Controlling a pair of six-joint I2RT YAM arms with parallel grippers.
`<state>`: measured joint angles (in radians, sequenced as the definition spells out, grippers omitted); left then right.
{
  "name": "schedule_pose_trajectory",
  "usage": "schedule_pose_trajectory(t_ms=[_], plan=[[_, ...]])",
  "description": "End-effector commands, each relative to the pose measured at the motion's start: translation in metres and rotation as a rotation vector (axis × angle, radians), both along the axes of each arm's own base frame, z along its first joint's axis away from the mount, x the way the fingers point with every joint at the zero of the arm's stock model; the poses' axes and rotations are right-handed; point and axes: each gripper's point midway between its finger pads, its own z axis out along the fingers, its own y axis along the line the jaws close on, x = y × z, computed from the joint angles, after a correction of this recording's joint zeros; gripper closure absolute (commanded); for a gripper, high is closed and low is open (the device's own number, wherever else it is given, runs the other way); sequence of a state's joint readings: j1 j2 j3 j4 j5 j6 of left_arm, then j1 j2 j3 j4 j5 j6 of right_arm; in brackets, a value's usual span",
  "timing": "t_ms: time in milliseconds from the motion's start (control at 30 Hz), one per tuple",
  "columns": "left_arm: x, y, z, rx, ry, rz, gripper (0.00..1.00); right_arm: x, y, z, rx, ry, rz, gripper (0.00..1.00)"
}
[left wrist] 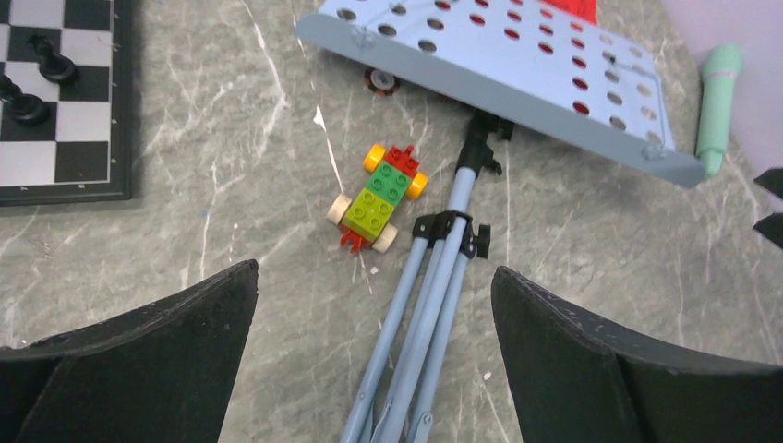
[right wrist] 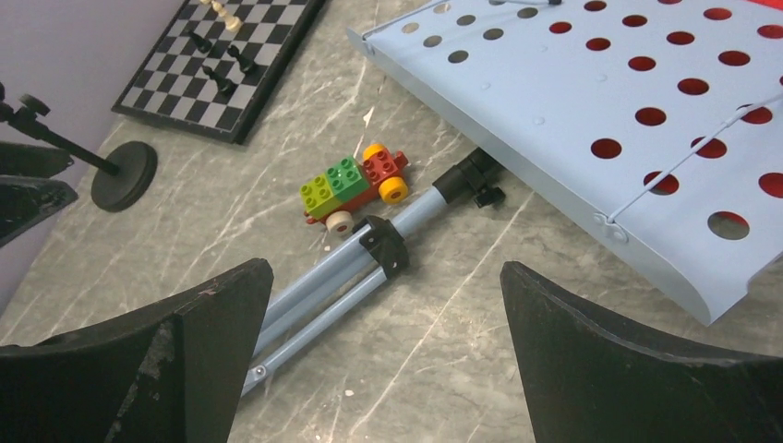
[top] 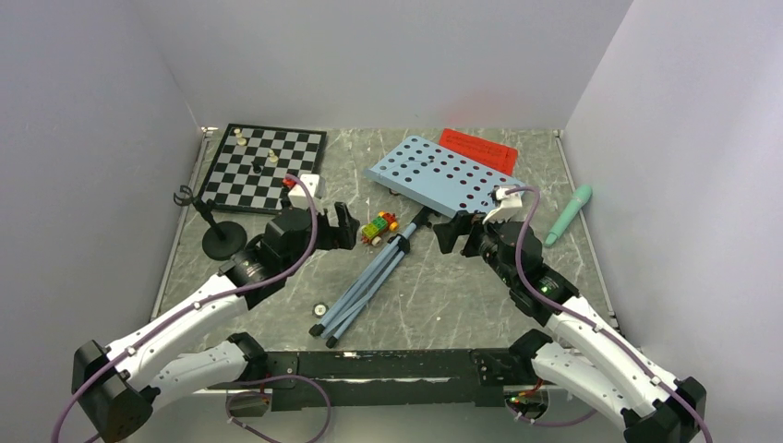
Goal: Pack up the instrument practice props
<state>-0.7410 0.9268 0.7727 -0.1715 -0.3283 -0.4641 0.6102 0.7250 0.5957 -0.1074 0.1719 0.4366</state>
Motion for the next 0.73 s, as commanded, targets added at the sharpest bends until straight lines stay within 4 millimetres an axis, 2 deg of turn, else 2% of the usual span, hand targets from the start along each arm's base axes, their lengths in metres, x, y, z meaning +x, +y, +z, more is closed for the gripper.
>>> schedule_pose_trajectory(t_ms=[0,133,433,700], plan=[[-0.005,-0.009,-0.010,0.034,0.023,-0.071,0.01,0.001,0.010,0.021,0.039,-0.054,0.049,0.00],[-0.010,-0.010,-0.024,0.016,0.045,-0.083,0.01,-0.002,0.015,0.018,0.046,-0.046,0.078,0.00],[-0.006,0.005,-0.012,-0.004,0.030,0.017,0.01,-0.001,0.015,0.017,0.037,-0.049,0.078,0.00],[-0.006,0.009,-0.022,0.034,0.043,0.022,0.01,-0.001,0.014,0.020,0.039,-0.047,0.072,0.00]])
